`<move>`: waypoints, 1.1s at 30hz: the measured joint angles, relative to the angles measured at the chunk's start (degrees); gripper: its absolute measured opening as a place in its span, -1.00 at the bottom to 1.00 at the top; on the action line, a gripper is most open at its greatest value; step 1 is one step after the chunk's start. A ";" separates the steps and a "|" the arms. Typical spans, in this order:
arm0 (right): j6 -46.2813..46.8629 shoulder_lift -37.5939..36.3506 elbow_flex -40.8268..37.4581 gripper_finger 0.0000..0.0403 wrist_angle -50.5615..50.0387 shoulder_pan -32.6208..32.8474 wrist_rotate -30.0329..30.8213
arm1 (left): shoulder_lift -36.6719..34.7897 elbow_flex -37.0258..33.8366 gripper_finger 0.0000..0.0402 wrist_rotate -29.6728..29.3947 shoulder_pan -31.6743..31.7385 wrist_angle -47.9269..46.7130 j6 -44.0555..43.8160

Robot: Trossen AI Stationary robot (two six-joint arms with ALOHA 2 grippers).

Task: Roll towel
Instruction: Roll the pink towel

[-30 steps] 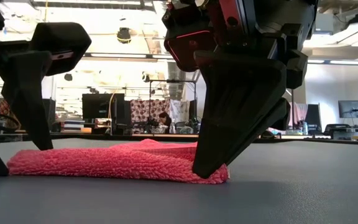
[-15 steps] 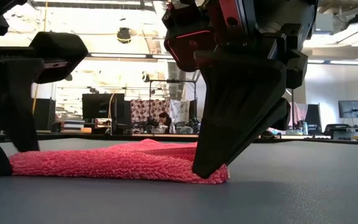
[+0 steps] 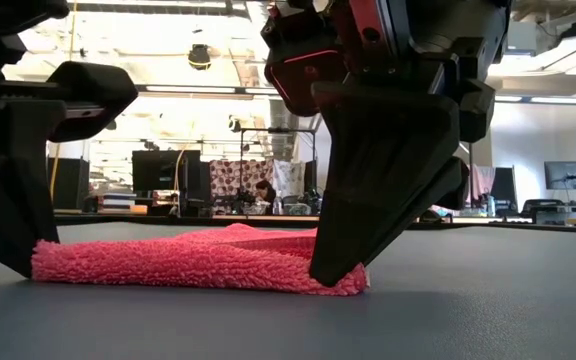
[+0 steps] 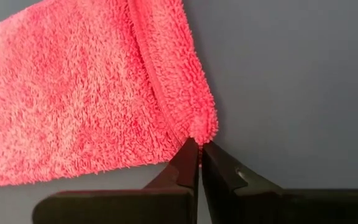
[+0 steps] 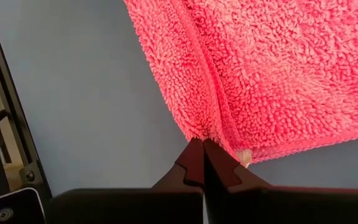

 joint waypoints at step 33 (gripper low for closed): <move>3.32 0.02 -0.04 -0.93 1.43 -0.78 -3.83 | -4.02 0.00 -1.00 4.59 0.85 0.33 -16.83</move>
